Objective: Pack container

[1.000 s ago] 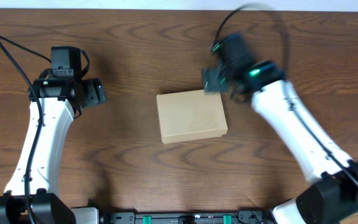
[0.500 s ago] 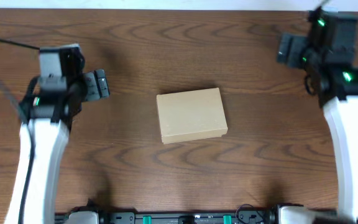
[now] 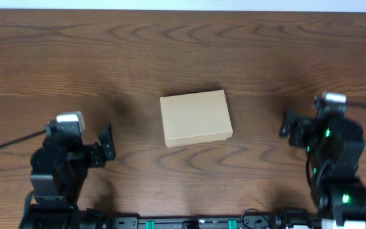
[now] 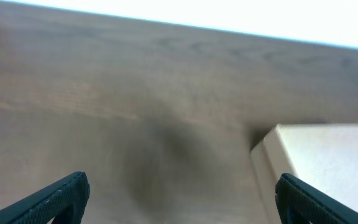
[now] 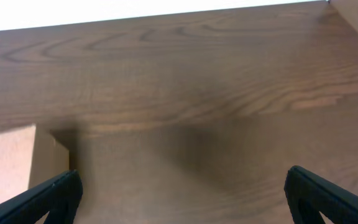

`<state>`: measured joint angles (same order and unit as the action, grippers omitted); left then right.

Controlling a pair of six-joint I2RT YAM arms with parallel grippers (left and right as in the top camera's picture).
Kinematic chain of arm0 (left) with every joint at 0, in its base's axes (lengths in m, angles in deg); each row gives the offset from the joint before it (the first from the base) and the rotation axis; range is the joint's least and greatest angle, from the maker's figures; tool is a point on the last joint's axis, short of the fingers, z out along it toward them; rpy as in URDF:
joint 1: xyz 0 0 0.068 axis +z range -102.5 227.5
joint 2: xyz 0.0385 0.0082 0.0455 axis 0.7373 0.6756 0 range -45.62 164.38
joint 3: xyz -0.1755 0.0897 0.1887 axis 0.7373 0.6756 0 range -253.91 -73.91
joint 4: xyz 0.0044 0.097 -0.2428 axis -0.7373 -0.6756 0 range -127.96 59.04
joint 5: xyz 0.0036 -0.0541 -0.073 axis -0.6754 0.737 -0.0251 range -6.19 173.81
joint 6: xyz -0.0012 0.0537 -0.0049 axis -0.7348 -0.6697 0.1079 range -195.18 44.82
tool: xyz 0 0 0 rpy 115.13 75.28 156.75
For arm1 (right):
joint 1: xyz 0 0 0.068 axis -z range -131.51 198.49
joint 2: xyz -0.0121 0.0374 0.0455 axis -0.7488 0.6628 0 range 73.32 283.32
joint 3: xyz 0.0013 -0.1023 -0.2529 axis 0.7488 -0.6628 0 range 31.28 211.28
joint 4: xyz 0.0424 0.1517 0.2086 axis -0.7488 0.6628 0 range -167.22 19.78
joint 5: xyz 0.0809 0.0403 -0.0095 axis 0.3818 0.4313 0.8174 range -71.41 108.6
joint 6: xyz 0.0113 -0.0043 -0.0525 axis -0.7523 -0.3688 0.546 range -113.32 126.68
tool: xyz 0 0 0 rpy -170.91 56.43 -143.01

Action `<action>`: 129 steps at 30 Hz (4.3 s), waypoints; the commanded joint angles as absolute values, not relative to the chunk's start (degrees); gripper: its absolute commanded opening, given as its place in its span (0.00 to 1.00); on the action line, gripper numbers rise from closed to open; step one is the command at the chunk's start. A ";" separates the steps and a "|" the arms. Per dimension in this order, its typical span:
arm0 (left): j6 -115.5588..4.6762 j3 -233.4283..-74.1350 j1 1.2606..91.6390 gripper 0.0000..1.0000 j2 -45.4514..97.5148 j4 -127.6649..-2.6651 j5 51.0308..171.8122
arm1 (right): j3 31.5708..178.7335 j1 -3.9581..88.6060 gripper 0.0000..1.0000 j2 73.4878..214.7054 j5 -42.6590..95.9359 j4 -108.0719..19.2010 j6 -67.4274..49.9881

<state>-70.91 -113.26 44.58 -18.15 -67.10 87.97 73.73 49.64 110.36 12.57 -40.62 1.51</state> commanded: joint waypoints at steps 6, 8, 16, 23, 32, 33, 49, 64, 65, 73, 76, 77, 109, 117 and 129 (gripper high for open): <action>-66.32 -104.54 44.36 0.95 -20.77 -61.92 89.87 | 63.37 49.35 0.97 101.53 12.84 -39.55 -0.83; -67.45 -103.82 44.36 0.96 -20.77 -61.61 89.80 | 61.91 49.15 0.96 101.55 13.01 -39.53 -1.00; -69.20 -103.62 44.36 0.96 -20.77 -62.47 87.62 | 60.95 48.78 0.99 101.57 13.12 -42.09 -0.98; -69.20 -103.62 44.36 0.95 -20.77 -68.45 87.68 | 60.92 48.78 0.99 101.62 13.03 -41.65 -1.00; -69.18 -103.62 44.36 0.95 -20.77 -78.31 87.68 | 60.92 48.78 0.99 101.62 13.01 -41.43 -0.98; -69.18 -103.62 44.36 0.95 -20.77 -78.92 87.68 | 60.92 48.78 0.99 101.62 13.01 -41.43 -1.00; -69.20 -103.62 44.36 0.95 -20.77 -80.72 87.68 | 58.96 48.70 0.99 100.59 18.45 -52.51 -1.44; -69.18 -103.62 44.36 0.95 -20.77 -80.72 87.68 | 40.44 40.06 0.99 81.01 17.54 -75.64 10.34; -69.18 -103.62 44.36 0.95 -20.77 -80.72 87.68 | 39.90 39.71 0.99 80.53 17.51 -75.88 11.37; -69.18 -103.62 44.36 0.96 -20.77 -80.72 87.68 | 33.30 39.01 0.99 75.32 17.56 -79.42 12.11; -69.18 -103.62 44.36 0.95 -20.77 -80.72 87.68 | 31.53 39.01 0.99 73.92 17.56 -80.42 11.87; -69.20 -103.62 44.36 0.95 -20.77 -80.72 87.68 | 31.57 39.03 0.99 73.79 17.54 -80.42 11.89; -69.18 -103.62 44.36 0.95 -20.77 -80.72 87.68 | 31.59 40.80 0.99 73.92 17.54 -72.97 9.55; -69.20 -103.62 44.36 0.96 -20.77 -80.72 87.68 | 31.59 40.80 0.99 73.92 17.54 -72.97 9.55; -70.03 -103.62 44.36 0.95 -20.80 -80.61 86.70 | 31.57 40.80 0.99 73.92 17.54 -72.97 9.55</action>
